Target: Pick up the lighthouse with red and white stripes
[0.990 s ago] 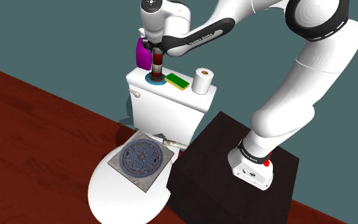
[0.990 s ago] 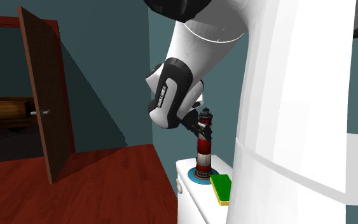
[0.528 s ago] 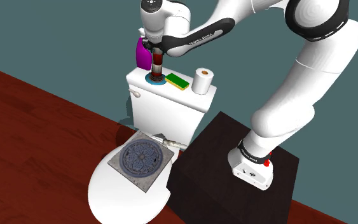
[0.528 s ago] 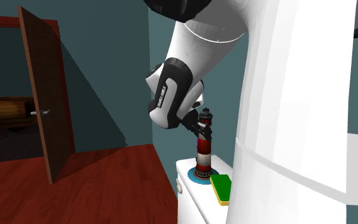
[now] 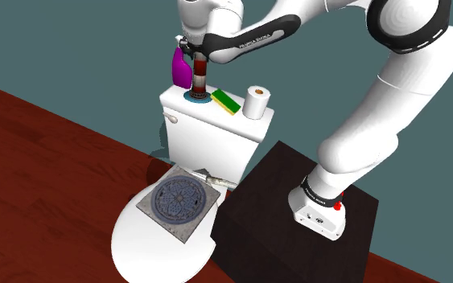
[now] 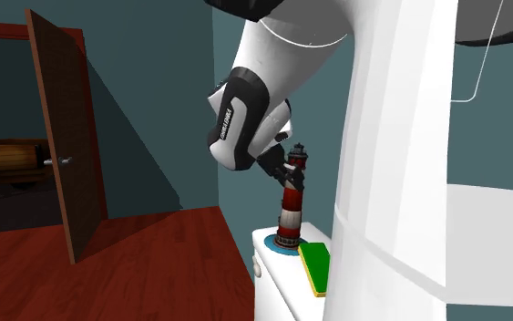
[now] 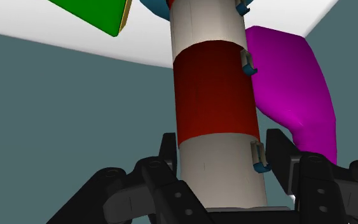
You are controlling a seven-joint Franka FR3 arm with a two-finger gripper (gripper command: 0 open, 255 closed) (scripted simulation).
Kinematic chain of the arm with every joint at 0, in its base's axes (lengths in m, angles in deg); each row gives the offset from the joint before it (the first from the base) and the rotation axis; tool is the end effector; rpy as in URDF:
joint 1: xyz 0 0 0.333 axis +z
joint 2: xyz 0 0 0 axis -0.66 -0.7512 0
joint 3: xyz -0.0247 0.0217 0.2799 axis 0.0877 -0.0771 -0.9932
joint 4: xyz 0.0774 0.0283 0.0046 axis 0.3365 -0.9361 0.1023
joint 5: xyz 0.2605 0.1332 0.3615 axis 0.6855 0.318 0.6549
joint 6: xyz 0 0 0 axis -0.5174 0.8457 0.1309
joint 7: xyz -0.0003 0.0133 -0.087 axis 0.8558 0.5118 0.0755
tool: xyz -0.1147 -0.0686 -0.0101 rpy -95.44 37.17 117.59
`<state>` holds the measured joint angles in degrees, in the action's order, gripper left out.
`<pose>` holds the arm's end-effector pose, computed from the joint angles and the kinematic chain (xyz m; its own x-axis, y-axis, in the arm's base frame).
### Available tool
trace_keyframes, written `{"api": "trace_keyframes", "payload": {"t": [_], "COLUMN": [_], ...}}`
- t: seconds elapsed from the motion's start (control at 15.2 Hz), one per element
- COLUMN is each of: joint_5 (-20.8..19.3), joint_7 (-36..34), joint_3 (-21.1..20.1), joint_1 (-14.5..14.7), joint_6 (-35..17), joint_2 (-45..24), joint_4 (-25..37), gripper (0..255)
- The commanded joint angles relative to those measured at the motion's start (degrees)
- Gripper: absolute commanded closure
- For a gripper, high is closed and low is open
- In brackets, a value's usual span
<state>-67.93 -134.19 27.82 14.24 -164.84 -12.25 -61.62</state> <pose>0.6655 0.0313 0.3594 0.4494 -0.6224 0.6408 -0.8175 -0.5758 0.0142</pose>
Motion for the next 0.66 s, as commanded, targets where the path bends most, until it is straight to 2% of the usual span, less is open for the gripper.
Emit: {"api": "trace_keyframes", "payload": {"t": [0.0, 0.59], "joint_5": [1.12, 4.72], "joint_7": [1.25, 5.59], "joint_3": [-0.11, -0.40], "joint_1": [-0.11, -0.25], "joint_6": [0.62, 3.51], "joint_2": [0.78, 2.75], "joint_4": [0.54, 3.45], "gripper": [255, 255]}}
